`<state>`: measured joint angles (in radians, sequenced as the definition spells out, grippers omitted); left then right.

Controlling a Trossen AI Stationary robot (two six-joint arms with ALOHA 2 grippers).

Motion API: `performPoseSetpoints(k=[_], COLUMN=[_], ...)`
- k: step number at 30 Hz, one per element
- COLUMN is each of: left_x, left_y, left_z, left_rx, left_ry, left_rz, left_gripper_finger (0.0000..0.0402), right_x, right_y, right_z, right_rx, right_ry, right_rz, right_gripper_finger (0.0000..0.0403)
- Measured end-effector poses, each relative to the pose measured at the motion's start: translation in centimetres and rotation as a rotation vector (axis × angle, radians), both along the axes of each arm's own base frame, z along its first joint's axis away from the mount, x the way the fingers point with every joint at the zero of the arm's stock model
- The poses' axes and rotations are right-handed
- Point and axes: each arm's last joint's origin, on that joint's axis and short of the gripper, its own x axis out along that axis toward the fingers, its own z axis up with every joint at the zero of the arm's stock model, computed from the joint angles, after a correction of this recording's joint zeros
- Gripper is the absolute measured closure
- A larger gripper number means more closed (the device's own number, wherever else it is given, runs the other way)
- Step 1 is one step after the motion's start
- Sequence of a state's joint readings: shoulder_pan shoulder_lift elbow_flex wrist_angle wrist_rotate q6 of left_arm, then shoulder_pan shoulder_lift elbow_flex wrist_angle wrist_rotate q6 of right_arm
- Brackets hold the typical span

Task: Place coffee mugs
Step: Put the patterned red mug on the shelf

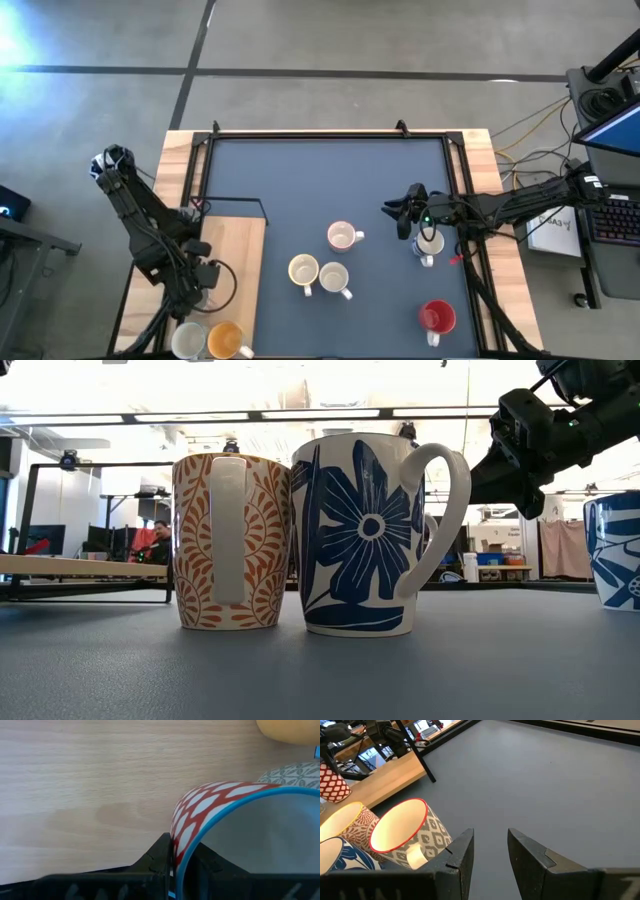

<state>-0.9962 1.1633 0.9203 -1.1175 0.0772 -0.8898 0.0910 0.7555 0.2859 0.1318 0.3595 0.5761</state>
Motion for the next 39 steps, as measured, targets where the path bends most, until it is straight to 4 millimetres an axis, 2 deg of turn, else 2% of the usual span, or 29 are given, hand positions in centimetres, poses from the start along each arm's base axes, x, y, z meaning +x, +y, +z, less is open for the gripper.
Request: performPoseSetpoints(k=[5, 12, 16, 20, 39], left_x=[0.0, -0.2, -0.3, -0.6, -0.2], left_y=[0.0, 0.0, 0.1, 0.1, -0.4], left_z=[0.0, 0.1, 1.0, 2.0, 1.8], left_rx=[-0.011, -0.026, -0.032, -0.050, -0.054], left_ry=[0.018, 0.044, 0.047, 0.043, -0.005], left_rz=[0.043, 0.050, 0.048, 0.034, -0.009], left_gripper_finger=[0.0372, 0.0338, 0.0325, 0.0323, 0.0322], right_x=[0.0, 0.0, 0.0, 0.0, 0.0], right_y=[0.0, 0.0, 0.0, 0.0, 0.0], right_z=[0.0, 0.0, 0.0, 0.0, 0.0], right_rx=[0.000, 0.000, 0.000, 0.000, 0.000], right_ry=[0.000, 0.000, 0.000, 0.000, 0.000], right_rz=[0.000, 0.000, 0.000, 0.000, 0.000], right_gripper_finger=[0.0296, 0.0296, 0.0296, 0.0296, 0.0296])
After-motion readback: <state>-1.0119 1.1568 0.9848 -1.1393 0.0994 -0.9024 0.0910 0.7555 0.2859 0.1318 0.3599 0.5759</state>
